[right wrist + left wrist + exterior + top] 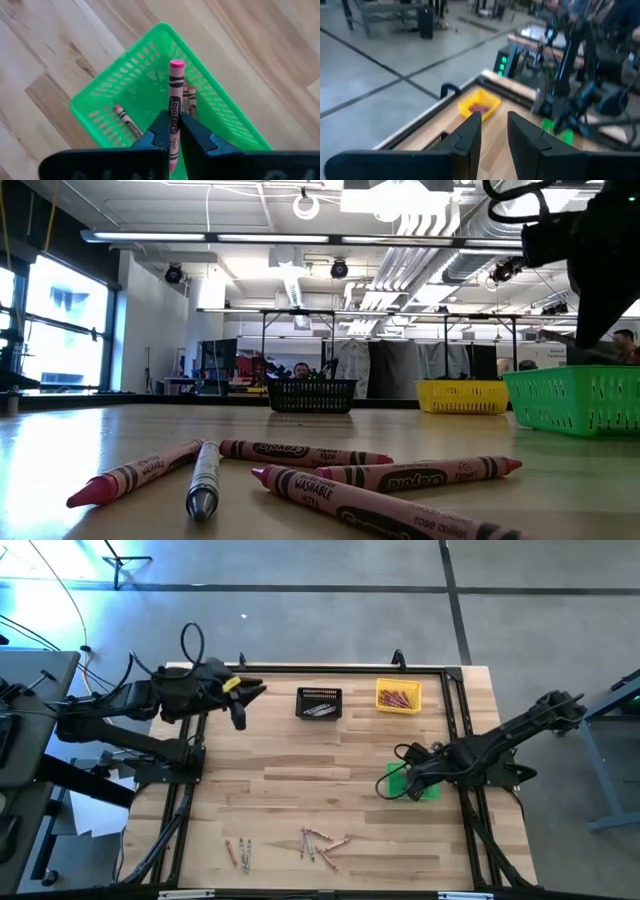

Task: Sort crayons
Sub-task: Put the pink crayon into the green basket, then put the red crayon into the yellow basket

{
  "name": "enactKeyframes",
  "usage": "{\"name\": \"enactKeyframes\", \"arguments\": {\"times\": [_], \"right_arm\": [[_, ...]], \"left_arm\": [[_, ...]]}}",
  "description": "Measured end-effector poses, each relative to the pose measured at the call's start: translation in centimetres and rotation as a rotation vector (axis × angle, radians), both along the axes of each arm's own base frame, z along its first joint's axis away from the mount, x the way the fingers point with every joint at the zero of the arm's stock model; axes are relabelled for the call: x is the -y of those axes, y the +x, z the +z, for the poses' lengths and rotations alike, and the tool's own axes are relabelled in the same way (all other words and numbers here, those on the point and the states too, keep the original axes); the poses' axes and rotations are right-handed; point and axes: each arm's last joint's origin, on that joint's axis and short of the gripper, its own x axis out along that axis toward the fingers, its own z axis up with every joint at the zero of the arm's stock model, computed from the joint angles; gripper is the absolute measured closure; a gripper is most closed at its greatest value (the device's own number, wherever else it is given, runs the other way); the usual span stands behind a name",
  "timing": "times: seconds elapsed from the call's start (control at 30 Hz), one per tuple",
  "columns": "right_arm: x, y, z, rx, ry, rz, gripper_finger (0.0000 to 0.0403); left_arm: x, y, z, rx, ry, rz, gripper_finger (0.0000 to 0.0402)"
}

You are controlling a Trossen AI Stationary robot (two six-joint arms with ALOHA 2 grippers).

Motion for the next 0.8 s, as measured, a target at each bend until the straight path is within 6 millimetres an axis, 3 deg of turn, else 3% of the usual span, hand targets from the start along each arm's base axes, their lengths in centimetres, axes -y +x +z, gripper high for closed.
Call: {"name": "enactKeyframes", "arguments": {"times": [0.17,0.5,0.63,0.8], "right_arm": [[0.2,-0.9,-1.3,-0.004,0.071,0.008,0.0383],[0.2,-1.2,-1.7,-0.048,0.070,0.123,0.0301],[0.2,-0.9,-1.1,-0.020,0.000,0.237,0.0297],[0.7,-0.4,-0.6,-0.008,-0.051,0.311,0.0296]], "left_arm": [[-0.5,0.1,0.6,0.065,0.004,0.038,0.0321],[-0.8,0.9,0.2,0.086,-0.069,0.089,0.0321],[-0.7,1.8,-1.1,0.016,-0.175,0.041,0.0321],[0.2,3.4,-4.1,-0.190,-0.456,-0.061,0.0321]]}}
